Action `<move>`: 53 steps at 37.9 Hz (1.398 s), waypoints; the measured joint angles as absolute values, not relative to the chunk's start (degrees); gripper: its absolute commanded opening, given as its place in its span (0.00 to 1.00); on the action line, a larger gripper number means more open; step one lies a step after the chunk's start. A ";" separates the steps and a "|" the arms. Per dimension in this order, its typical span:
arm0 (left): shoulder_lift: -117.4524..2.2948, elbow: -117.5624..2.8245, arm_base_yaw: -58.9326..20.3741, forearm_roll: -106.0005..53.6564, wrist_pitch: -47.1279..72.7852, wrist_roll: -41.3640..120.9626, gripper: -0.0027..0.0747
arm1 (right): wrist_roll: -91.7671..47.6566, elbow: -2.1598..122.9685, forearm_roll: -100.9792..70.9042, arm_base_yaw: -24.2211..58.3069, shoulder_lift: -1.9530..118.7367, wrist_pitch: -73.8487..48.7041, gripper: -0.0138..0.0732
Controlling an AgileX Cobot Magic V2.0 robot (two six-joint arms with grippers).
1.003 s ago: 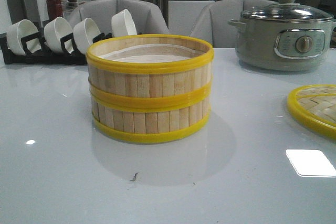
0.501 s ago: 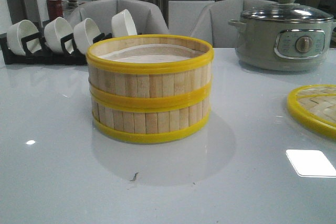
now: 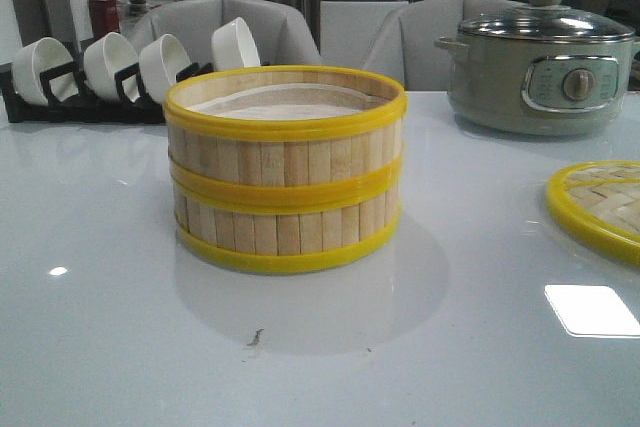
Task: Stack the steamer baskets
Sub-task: 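Open the left gripper and raise it away from the stack, then move the right gripper down onto the woven bamboo lid's center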
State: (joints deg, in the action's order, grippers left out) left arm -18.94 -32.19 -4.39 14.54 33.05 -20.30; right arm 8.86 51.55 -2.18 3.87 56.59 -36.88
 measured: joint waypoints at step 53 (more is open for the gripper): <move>-18.94 -26.36 -4.39 21.05 20.71 -20.30 0.15 | 8.86 51.55 -3.30 3.87 56.59 -34.10 0.34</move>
